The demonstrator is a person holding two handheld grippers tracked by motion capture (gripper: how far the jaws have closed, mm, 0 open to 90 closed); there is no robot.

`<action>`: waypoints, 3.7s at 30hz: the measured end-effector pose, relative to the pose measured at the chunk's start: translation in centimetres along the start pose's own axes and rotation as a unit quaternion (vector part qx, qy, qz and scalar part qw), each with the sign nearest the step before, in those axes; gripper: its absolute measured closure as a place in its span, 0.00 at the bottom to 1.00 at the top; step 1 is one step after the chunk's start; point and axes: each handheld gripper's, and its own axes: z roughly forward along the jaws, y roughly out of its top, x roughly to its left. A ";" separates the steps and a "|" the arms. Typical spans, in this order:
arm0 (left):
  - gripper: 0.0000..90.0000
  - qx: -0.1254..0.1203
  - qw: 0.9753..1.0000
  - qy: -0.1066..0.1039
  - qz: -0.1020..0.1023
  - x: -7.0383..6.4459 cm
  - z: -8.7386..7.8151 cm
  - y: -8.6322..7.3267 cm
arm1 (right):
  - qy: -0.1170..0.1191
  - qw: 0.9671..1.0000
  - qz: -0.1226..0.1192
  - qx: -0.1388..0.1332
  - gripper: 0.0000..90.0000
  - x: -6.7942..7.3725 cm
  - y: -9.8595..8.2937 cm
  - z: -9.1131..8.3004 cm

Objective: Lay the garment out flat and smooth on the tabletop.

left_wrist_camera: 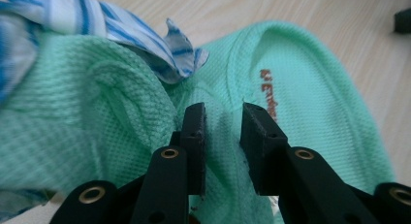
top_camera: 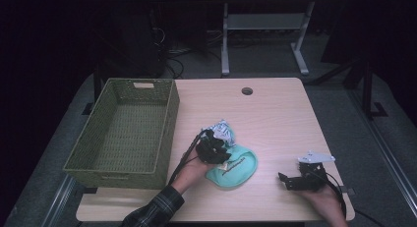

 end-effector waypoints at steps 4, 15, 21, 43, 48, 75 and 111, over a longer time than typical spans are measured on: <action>0.79 0.015 1.000 -0.001 0.001 0.0 0.9 -0.5 | -0.002 1.000 0.004 -0.008 0.18 -0.3 0.0 -0.3; 0.76 0.000 1.000 -0.004 -0.004 0.0 0.0 -0.7 | 0.045 0.998 -0.003 -0.044 0.40 0.4 2.2 -0.5; 0.76 -0.021 1.000 0.013 -0.014 -0.1 -1.9 -1.2 | 0.070 0.996 -0.022 -0.044 0.47 1.0 3.8 0.4; 0.66 -0.027 0.996 0.061 -0.051 0.9 -3.6 -3.3 | 0.134 0.988 -0.075 -0.031 0.74 3.4 8.2 5.8; 0.66 -0.029 0.996 0.067 -0.054 1.1 -3.9 -3.3 | 0.132 0.988 -0.075 -0.017 0.87 3.4 8.4 6.5; 0.95 -0.038 0.990 0.088 -0.104 3.9 -2.8 -1.6 | 0.122 0.989 -0.077 -0.009 0.98 2.8 7.1 5.1; 0.65 -0.011 0.997 0.056 -0.058 1.3 -2.1 -1.4 | 0.118 0.991 -0.062 -0.031 0.82 1.4 6.2 1.8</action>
